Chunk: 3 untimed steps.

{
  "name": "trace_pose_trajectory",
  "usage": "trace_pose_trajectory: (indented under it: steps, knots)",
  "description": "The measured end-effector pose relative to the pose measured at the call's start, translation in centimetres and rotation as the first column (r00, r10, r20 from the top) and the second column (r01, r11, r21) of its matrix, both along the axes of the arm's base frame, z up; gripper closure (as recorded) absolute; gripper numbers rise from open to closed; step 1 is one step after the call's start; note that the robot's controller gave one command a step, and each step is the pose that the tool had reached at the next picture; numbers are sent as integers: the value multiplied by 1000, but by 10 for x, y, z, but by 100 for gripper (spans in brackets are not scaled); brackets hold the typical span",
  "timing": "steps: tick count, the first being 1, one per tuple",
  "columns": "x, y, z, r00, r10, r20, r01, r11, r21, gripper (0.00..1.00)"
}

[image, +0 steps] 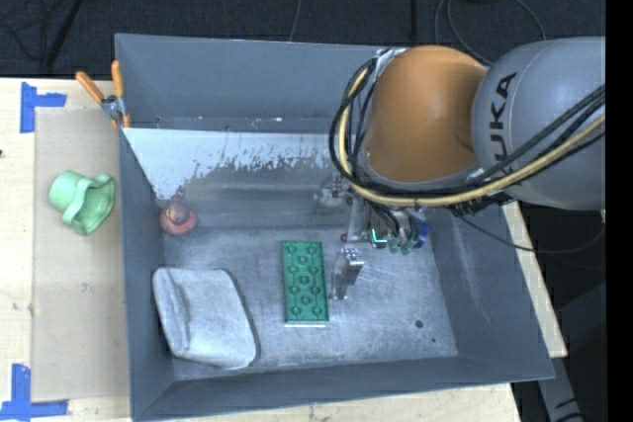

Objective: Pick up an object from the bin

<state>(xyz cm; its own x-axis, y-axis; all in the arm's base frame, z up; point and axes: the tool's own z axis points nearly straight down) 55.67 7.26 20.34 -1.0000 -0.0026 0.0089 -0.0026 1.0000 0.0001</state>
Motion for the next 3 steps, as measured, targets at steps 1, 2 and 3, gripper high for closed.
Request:
trace_pose_trajectory:
  steps: [1, 2, 3]
  knots:
    - [5, -14, -130, 980, 197, 20, -197, 980, 0, 0]
    - [5, -15, -127, 981, 194, 17, -194, 981, 0, 100]
    - [11, -7, -11, 873, 487, 15, -487, 873, -2, 100]
